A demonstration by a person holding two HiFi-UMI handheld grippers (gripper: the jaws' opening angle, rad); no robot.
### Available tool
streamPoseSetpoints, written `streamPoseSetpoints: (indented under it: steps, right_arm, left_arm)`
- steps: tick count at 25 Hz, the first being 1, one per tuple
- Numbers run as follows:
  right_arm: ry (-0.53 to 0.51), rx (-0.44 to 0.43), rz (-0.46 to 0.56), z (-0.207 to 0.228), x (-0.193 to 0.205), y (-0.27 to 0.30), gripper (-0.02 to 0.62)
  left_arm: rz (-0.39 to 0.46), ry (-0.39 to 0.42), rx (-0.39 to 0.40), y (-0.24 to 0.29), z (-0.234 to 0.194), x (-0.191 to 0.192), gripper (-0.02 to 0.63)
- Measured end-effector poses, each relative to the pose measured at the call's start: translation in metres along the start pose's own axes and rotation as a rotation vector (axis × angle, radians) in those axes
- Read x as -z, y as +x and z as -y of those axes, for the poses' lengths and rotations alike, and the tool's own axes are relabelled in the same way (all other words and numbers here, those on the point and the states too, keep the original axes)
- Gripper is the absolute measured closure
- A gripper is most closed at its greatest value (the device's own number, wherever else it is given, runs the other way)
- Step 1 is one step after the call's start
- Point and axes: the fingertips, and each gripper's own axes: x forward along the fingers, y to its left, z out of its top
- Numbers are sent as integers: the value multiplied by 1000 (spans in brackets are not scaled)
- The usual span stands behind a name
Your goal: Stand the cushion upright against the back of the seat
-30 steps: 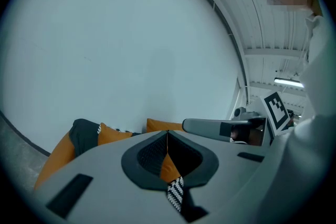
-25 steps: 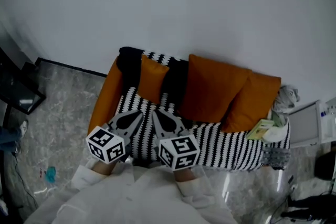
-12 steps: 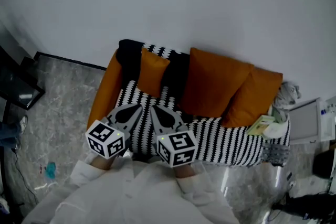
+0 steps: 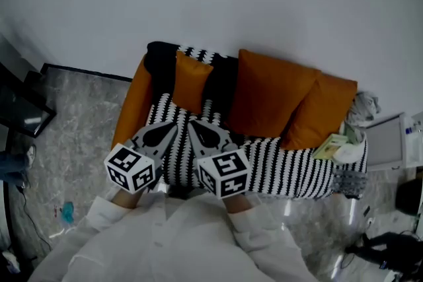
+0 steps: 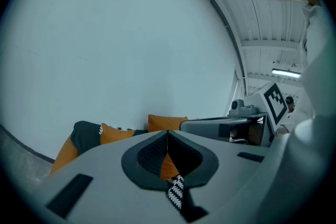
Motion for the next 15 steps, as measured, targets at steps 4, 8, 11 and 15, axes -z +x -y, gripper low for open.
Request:
streamPoseSetpoints:
  steps: [4,8,11,15]
  right_arm:
    - [-50,-23,-21,1,-4,2,584]
    - [-101,-42,-53,-3,-4,1,584]
    - [-128,-58,-78,-6,-1,-1,584]
    - [-172,-87,-81,-6,-4,5,584]
  left_arm:
    - [-8,12,16,0,2,0,598]
    - [-6,10,19,-2,3,4,598]
    - [-5,-2,13,-7,2,7,598]
    - [10,1,-5,-10,-3,3,598]
